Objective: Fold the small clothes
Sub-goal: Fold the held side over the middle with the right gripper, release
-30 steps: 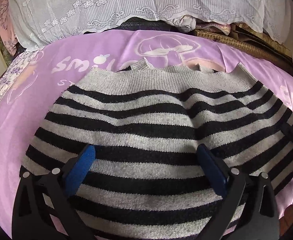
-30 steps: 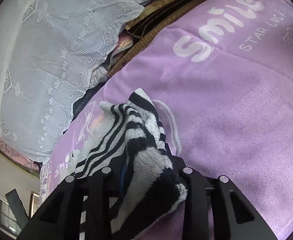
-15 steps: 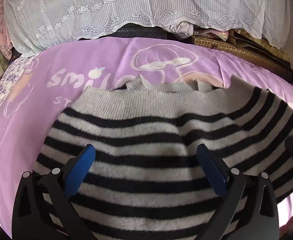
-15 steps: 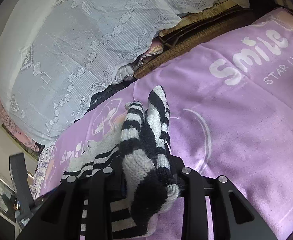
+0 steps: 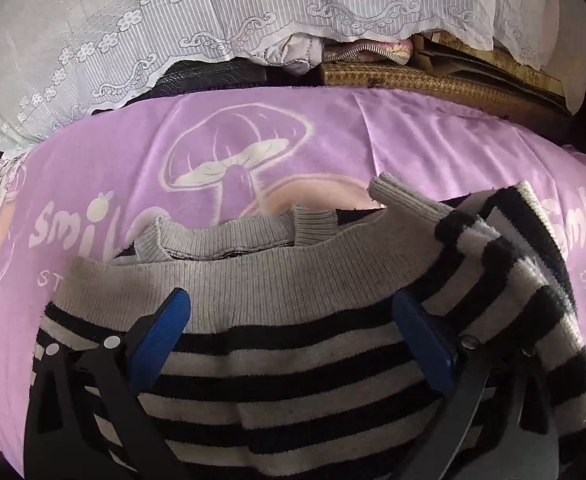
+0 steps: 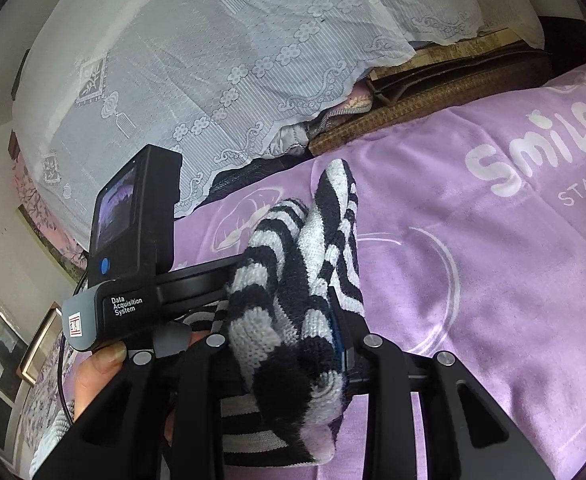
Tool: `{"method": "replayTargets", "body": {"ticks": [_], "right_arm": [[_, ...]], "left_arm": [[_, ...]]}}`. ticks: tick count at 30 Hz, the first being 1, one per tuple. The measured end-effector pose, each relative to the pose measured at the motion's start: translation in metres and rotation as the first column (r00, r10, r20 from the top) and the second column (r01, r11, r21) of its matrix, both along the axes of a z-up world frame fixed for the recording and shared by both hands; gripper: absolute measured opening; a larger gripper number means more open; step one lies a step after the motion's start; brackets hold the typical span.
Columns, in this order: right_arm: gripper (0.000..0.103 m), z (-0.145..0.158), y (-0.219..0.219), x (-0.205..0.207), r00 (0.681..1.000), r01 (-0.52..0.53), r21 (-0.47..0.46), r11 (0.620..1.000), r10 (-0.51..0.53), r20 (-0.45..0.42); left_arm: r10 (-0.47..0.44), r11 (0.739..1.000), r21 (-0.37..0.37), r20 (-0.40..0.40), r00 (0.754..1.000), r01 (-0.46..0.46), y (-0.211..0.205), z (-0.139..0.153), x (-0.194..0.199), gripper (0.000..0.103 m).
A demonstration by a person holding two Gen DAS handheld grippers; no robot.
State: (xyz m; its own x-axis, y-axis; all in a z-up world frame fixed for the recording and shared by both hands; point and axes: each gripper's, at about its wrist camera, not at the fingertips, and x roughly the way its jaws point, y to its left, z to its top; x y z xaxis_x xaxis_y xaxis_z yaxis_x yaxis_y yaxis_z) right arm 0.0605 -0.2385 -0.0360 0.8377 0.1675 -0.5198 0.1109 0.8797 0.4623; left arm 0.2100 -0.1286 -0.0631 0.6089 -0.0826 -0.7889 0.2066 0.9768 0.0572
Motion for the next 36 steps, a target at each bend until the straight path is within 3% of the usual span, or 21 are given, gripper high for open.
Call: {"method": "replayTargets", "body": {"ticks": [6, 13, 26, 32, 36], "right_arm": [[0.031, 0.018, 0.026, -0.003, 0.998, -0.046, -0.074, 0.996, 0.049, 0.03], [0.031, 0.033, 0.06, 0.0, 0.994, -0.093, -0.13, 0.987, 0.1, 0.042], [0.031, 0.055, 0.136, 0.014, 0.974, -0.214, -0.158, 0.964, 0.223, 0.047], [0.031, 0.056, 0.178, 0.021, 0.955, -0.284, -0.185, 0.941, 0.294, 0.028], [0.031, 0.057, 0.21, 0.023, 0.939, -0.329, -0.22, 0.918, 0.342, 0.023]], "left_arm": [[0.032, 0.999, -0.01, 0.06, 0.998, -0.031, 0.027, 0.019, -0.013, 0.098], [0.081, 0.996, -0.045, 0.078, 0.994, -0.078, 0.066, 0.03, -0.017, 0.099], [0.183, 0.98, -0.099, 0.124, 0.975, -0.172, 0.154, 0.044, -0.015, 0.099], [0.264, 0.963, -0.095, 0.114, 0.958, -0.254, 0.198, 0.035, -0.004, 0.099], [0.329, 0.943, -0.102, 0.143, 0.934, -0.316, 0.228, 0.038, -0.003, 0.099]]}}
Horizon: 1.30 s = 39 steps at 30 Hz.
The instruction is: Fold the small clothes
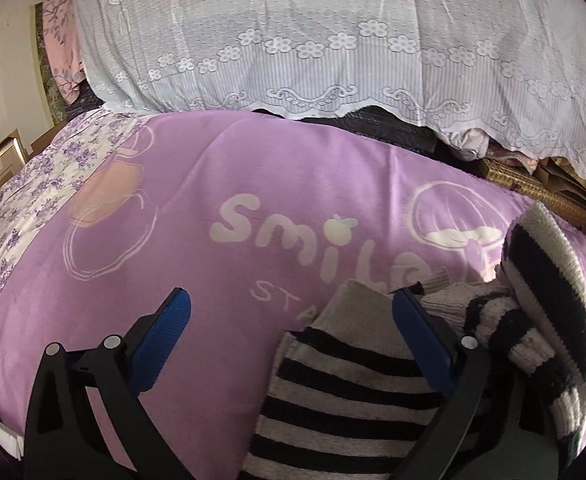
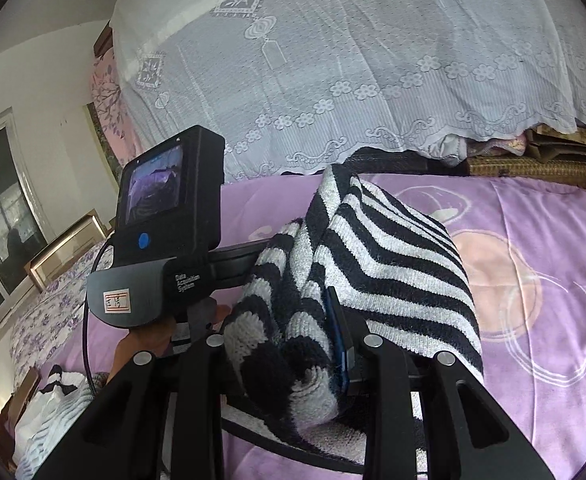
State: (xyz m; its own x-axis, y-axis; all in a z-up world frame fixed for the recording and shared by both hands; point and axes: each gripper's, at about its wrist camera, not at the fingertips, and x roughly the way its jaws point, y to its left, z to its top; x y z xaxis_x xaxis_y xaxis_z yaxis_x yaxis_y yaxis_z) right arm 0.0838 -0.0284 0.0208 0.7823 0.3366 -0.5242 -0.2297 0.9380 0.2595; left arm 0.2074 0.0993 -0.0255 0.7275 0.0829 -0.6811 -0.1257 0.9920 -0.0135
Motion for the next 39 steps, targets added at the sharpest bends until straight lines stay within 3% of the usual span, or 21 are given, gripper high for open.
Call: {"method": "replayTargets", "body": {"ticks": [4, 10, 13, 16, 18, 20, 28, 33, 35, 37, 39], "right_arm": [[0.031, -0.008, 0.028, 0.003, 0.999, -0.05, -0.035, 0.998, 0.049, -0.012], [0.031, -0.041, 0.054, 0.012, 0.99, -0.099, -0.049, 0.994, 0.093, -0.106], [0.032, -0.065, 0.06, 0.019, 0.976, -0.125, -0.034, 0.992, 0.116, -0.185], [0.039, -0.074, 0.074, 0.016, 0.974, -0.155, -0.114, 0.981, 0.133, -0.183], [0.052, -0.073, 0.079, 0.014, 0.968, -0.191, -0.124, 0.974, 0.166, -0.188], [0.058, -0.07, 0.078, 0.012, 0.961, -0.218, -0.121, 0.968, 0.192, -0.198], [0.059, -0.026, 0.029, -0.024, 0.967, -0.235, -0.032, 0.972, 0.23, -0.115], [0.059, -0.013, -0.012, -0.035, 0.986, -0.153, -0.036, 0.988, 0.151, -0.065], [0.056, -0.013, -0.031, -0.032, 0.995, -0.082, -0.036, 0.996, 0.08, -0.065], [0.039, -0.019, -0.043, -0.021, 0.995, -0.036, -0.022, 0.999, 0.033, -0.091], [0.036, -0.033, -0.05, -0.012, 0.99, -0.03, -0.028, 0.999, 0.026, -0.136]], "left_arm": [[0.076, 0.997, 0.03, 0.007, 0.997, -0.076, 0.026, -0.004, 0.003, 0.099], [0.213, 0.977, 0.044, -0.064, 0.975, -0.211, 0.067, -0.028, 0.012, 0.099], [0.251, 0.967, -0.015, -0.1, 0.963, -0.254, 0.092, -0.036, 0.015, 0.099], [0.259, 0.964, -0.031, -0.124, 0.958, -0.264, 0.102, -0.042, 0.014, 0.099], [0.238, 0.97, -0.024, -0.129, 0.963, -0.243, 0.101, -0.042, 0.011, 0.099], [0.221, 0.975, -0.006, -0.121, 0.968, -0.223, 0.098, -0.038, 0.006, 0.099], [0.133, 0.981, -0.131, -0.107, 0.985, -0.146, 0.099, -0.016, -0.038, 0.099], [0.038, 0.992, -0.117, -0.079, 0.996, -0.047, 0.071, -0.004, -0.074, 0.099], [-0.007, 0.996, -0.09, -0.066, 0.998, 0.001, 0.054, -0.003, -0.087, 0.099], [-0.03, 1.0, -0.011, -0.074, 0.997, 0.029, 0.035, -0.01, -0.096, 0.099], [-0.036, 0.998, 0.038, -0.122, 0.992, 0.041, 0.024, -0.029, -0.099, 0.099]]}}
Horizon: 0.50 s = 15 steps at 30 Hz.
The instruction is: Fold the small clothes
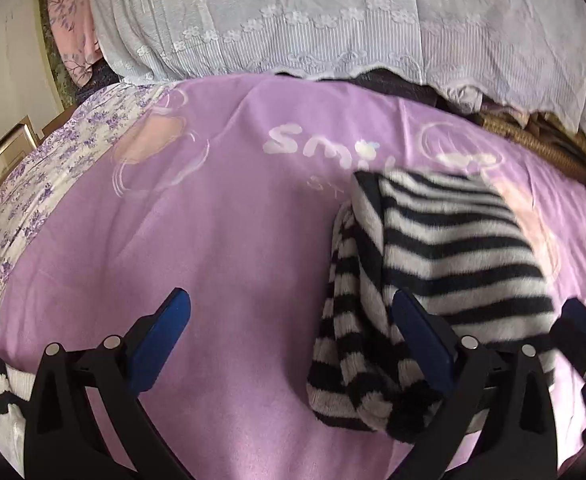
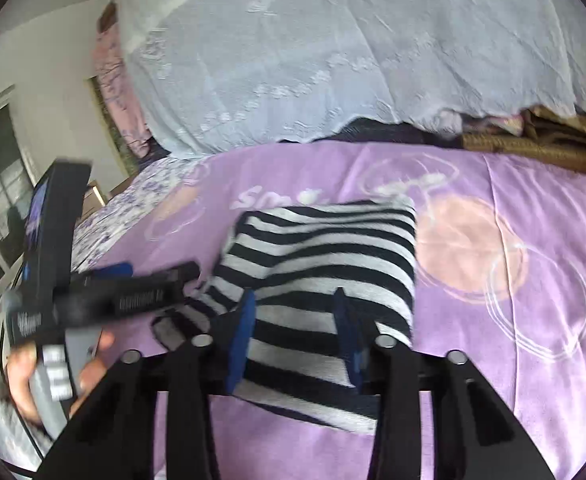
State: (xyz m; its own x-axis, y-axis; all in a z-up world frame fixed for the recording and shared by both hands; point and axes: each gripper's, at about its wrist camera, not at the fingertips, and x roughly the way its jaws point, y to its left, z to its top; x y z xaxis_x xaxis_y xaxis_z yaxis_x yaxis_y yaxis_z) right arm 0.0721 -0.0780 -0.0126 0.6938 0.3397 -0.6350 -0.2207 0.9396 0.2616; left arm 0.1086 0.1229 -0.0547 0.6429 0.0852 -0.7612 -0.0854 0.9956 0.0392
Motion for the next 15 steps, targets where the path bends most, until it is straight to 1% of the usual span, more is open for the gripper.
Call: {"method": "replayTargets", "body": {"ticks": [1, 2, 3, 4, 6, 7, 9, 11, 13, 15], "right_arm": [[0.032, -0.014, 0.0, 0.005, 0.999, -0.014, -0.011, 1.0, 0.013, -0.035], [0.032, -0.025, 0.0, 0.007, 0.998, -0.031, -0.011, 0.999, 0.031, -0.045], [0.032, -0.031, 0.0, 0.004, 0.999, -0.039, -0.012, 0.999, 0.039, -0.022], [0.032, -0.032, 0.001, 0.002, 0.999, -0.044, -0.02, 0.999, 0.044, -0.005], [0.032, -0.03, 0.004, 0.003, 0.999, -0.053, -0.037, 0.998, 0.053, -0.011], [0.031, -0.028, 0.003, 0.002, 0.998, -0.054, -0.027, 0.998, 0.054, -0.016], [0.031, -0.022, -0.006, 0.001, 0.999, -0.05, 0.026, 0.998, 0.051, -0.019], [0.031, -0.01, -0.018, 0.006, 0.999, -0.033, 0.077, 0.997, 0.033, -0.007], [0.032, 0.0, -0.027, 0.016, 1.0, -0.004, 0.078, 0.997, 0.004, 0.009], [0.032, -0.004, -0.03, 0.031, 1.0, 0.014, 0.079, 0.997, -0.013, -0.017]], "left_arm": [[0.003, 1.0, 0.011, -0.037, 0.999, -0.003, -0.002, -0.016, 0.0, 0.099], [0.009, 1.0, -0.003, -0.044, 0.999, -0.009, 0.001, -0.027, 0.0, 0.099], [0.019, 0.999, -0.046, -0.026, 0.999, -0.02, 0.007, -0.033, -0.003, 0.099], [0.023, 0.994, -0.107, -0.02, 1.0, -0.025, 0.016, -0.036, -0.004, 0.099], [0.015, 0.985, -0.171, -0.041, 0.999, -0.022, 0.027, -0.039, 0.0, 0.099], [0.019, 0.981, -0.194, -0.043, 0.999, -0.027, 0.031, -0.04, 0.0, 0.099], [0.028, 0.973, -0.228, -0.043, 0.999, -0.037, 0.033, -0.036, -0.002, 0.099], [0.03, 0.973, -0.227, -0.014, 0.999, -0.032, 0.032, -0.022, -0.003, 0.099], [0.007, 0.974, -0.228, 0.026, 1.0, 0.0, 0.028, -0.007, -0.001, 0.098], [-0.028, 0.972, -0.231, 0.044, 0.999, 0.037, 0.019, 0.0, 0.003, 0.098]]}}
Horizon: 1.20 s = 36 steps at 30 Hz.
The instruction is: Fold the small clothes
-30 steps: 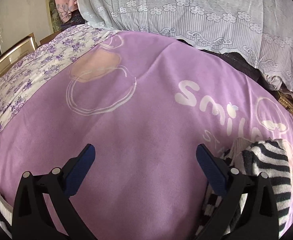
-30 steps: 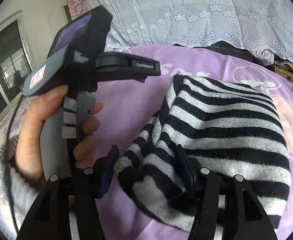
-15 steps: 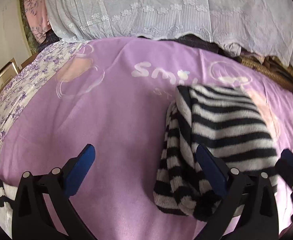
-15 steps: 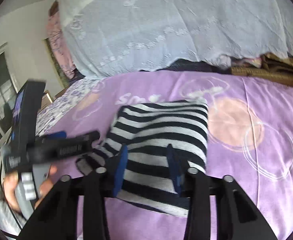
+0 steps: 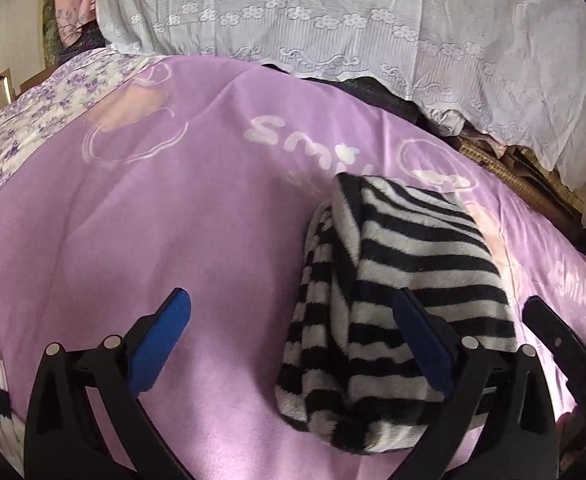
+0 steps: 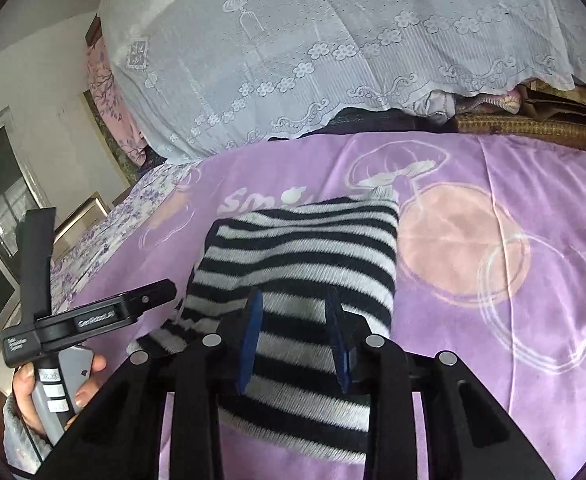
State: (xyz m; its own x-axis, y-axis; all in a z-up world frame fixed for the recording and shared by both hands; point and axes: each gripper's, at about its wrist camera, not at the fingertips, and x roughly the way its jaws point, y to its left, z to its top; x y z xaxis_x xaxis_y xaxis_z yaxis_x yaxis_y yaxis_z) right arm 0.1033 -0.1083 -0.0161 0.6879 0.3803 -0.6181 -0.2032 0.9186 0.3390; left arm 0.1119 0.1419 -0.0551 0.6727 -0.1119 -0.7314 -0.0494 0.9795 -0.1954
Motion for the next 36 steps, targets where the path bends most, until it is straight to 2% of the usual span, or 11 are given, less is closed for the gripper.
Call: {"method": "replayTargets", "body": {"ticks": [4, 9, 12, 13, 16, 21, 23, 25, 28, 32, 36], "right_arm": [[0.036, -0.037, 0.0, 0.014, 0.998, -0.002, 0.0, 1.0, 0.002, -0.059], [0.039, -0.032, -0.013, 0.013, 0.998, 0.0, 0.068, 0.998, 0.005, -0.064], [0.081, -0.026, -0.031, 0.012, 0.998, 0.055, 0.092, 0.994, -0.051, -0.044], [0.087, -0.025, -0.041, 0.012, 0.997, 0.079, 0.115, 0.99, -0.075, -0.035], [0.088, -0.036, -0.06, 0.021, 0.993, 0.085, 0.219, 0.972, -0.064, -0.1], [0.088, -0.066, -0.066, 0.038, 0.979, 0.085, 0.348, 0.934, -0.014, -0.201], [0.088, -0.068, -0.061, 0.041, 0.979, 0.071, 0.356, 0.932, 0.004, -0.205], [0.088, -0.07, -0.053, 0.047, 0.977, 0.045, 0.365, 0.93, 0.035, -0.21], [0.088, -0.076, -0.045, 0.058, 0.973, 0.036, 0.361, 0.932, 0.049, -0.225], [0.087, -0.077, -0.038, 0.066, 0.975, 0.013, 0.35, 0.936, 0.066, -0.214], [0.073, -0.071, -0.03, 0.059, 0.985, -0.006, 0.291, 0.957, 0.057, -0.166]], "left_arm": [[-0.029, 0.995, 0.089, -0.119, 0.993, 0.039, -0.022, -0.037, 0.025, 0.099], [-0.026, 0.997, 0.071, -0.098, 0.995, 0.033, -0.022, -0.04, 0.023, 0.099], [-0.056, 0.998, -0.04, -0.075, 0.996, 0.053, -0.012, -0.027, 0.02, 0.099], [-0.058, 0.997, -0.061, -0.07, 0.996, 0.054, -0.008, -0.025, 0.02, 0.099], [-0.112, 0.981, -0.168, -0.111, 0.988, 0.092, -0.003, -0.036, 0.031, 0.099], [-0.206, 0.964, -0.191, -0.107, 0.973, 0.183, -0.021, -0.04, 0.032, 0.099], [-0.257, 0.943, -0.246, -0.107, 0.961, 0.225, -0.027, -0.043, 0.031, 0.099], [-0.242, 0.952, -0.22, -0.114, 0.963, 0.213, -0.028, -0.05, 0.035, 0.099], [-0.223, 0.937, -0.301, -0.134, 0.966, 0.175, -0.015, -0.058, 0.045, 0.099], [-0.222, 0.947, -0.263, -0.11, 0.969, 0.187, -0.025, -0.058, 0.042, 0.099], [-0.242, 0.933, -0.29, -0.068, 0.968, 0.213, -0.032, -0.055, 0.037, 0.08]]}}
